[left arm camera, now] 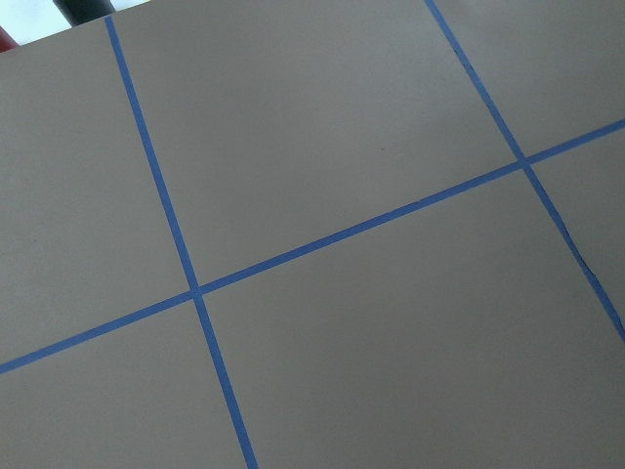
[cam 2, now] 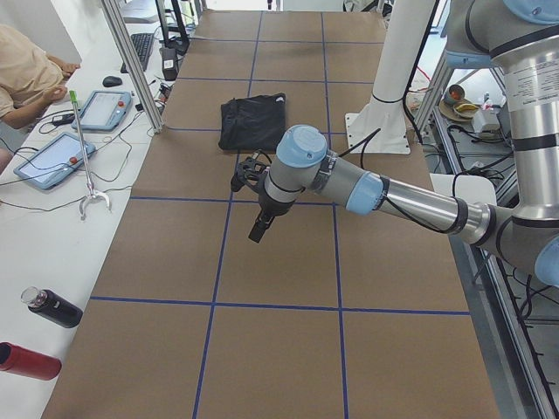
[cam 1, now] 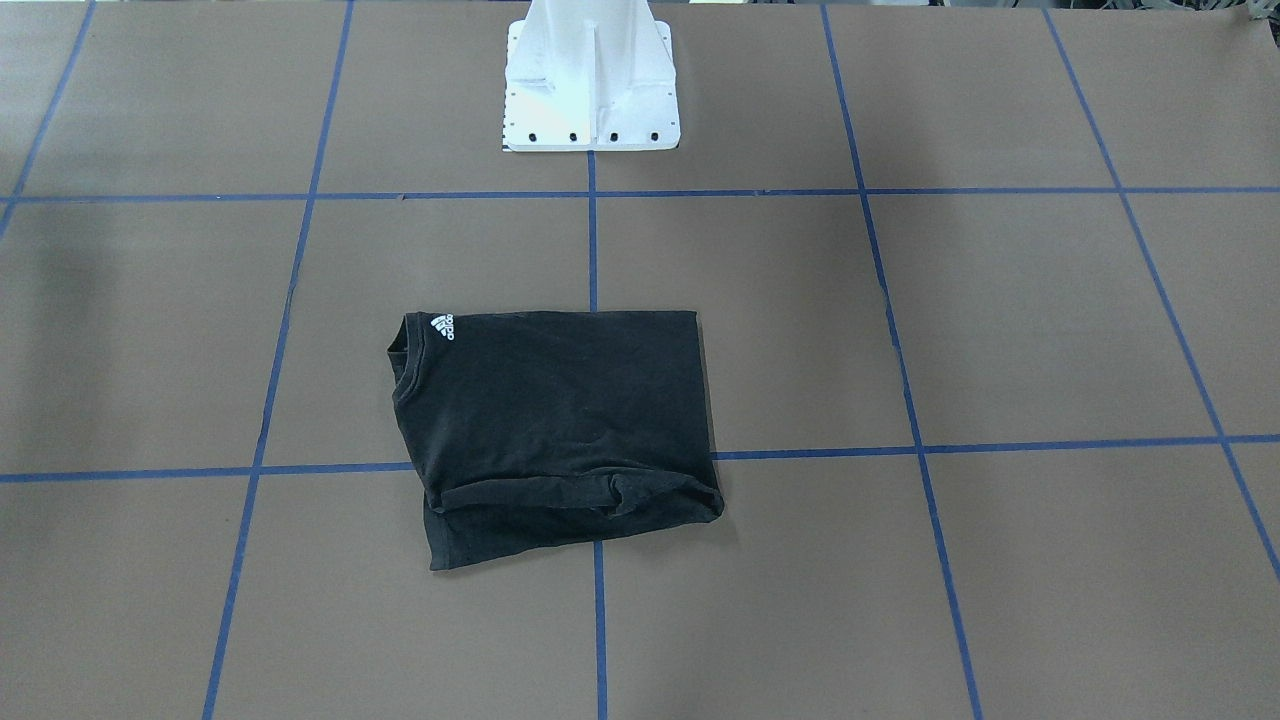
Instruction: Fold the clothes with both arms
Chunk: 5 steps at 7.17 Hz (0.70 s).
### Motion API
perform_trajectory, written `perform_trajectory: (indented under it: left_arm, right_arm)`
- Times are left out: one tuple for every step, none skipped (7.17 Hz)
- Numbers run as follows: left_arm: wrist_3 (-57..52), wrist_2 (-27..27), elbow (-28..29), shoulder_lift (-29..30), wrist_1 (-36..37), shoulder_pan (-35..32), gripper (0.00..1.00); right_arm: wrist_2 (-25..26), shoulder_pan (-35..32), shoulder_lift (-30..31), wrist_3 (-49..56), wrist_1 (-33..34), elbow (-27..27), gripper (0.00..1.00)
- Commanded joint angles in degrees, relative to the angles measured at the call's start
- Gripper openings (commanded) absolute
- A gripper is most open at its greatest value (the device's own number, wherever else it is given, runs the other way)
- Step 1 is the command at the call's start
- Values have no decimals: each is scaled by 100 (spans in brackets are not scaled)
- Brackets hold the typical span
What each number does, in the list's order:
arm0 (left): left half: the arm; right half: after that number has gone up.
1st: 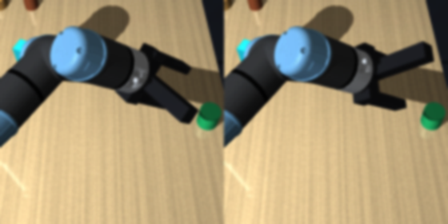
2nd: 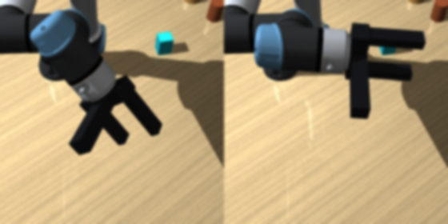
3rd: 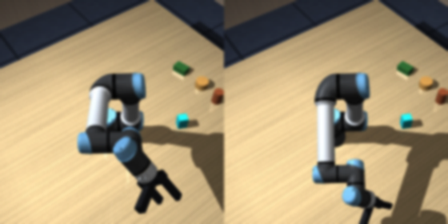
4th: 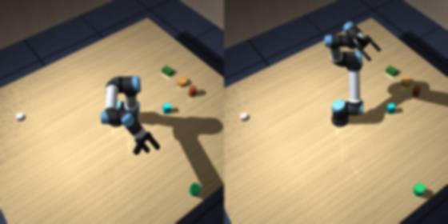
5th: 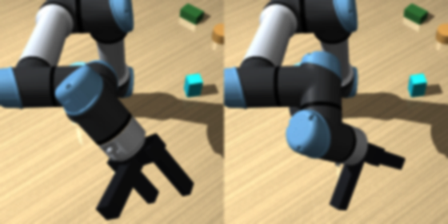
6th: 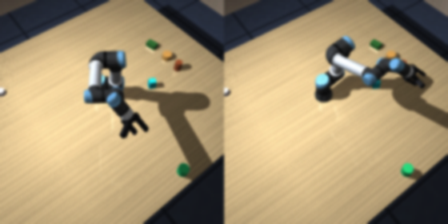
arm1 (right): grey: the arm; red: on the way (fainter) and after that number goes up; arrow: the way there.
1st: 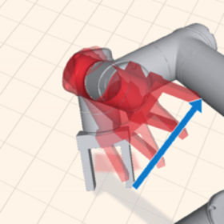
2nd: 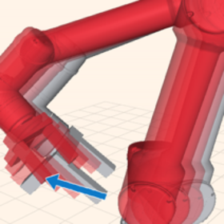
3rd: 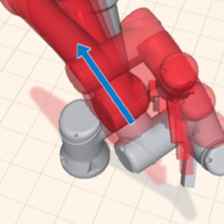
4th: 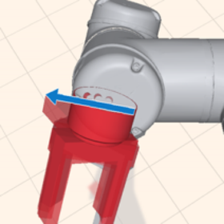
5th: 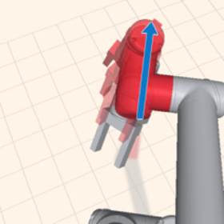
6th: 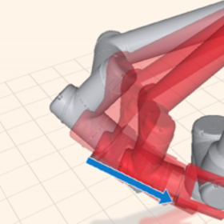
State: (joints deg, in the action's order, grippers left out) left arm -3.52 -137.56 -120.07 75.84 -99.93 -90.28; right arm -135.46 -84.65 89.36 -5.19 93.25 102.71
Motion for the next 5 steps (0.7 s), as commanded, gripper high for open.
perform_trajectory:
  left_arm:
    - [0, -17, -16, 1, 0, 2, 100]
    - [0, -17, -8, 1, 0, 2, 100]
    - [0, -17, -8, 27, 0, 10, 100]
    - [0, -17, -16, 28, 0, 11, 100]
    - [0, -26, -16, 54, -18, 11, 100]
  right_arm:
    - [2, 1, 11, 0, 0, -31, 100]
    - [2, 1, 11, 0, 0, -14, 100]
    - [2, 1, 2, 0, 0, 12, 100]
    - [2, 1, 2, 0, 0, 4, 100]
    - [2, 1, -24, 0, 0, 21, 100]
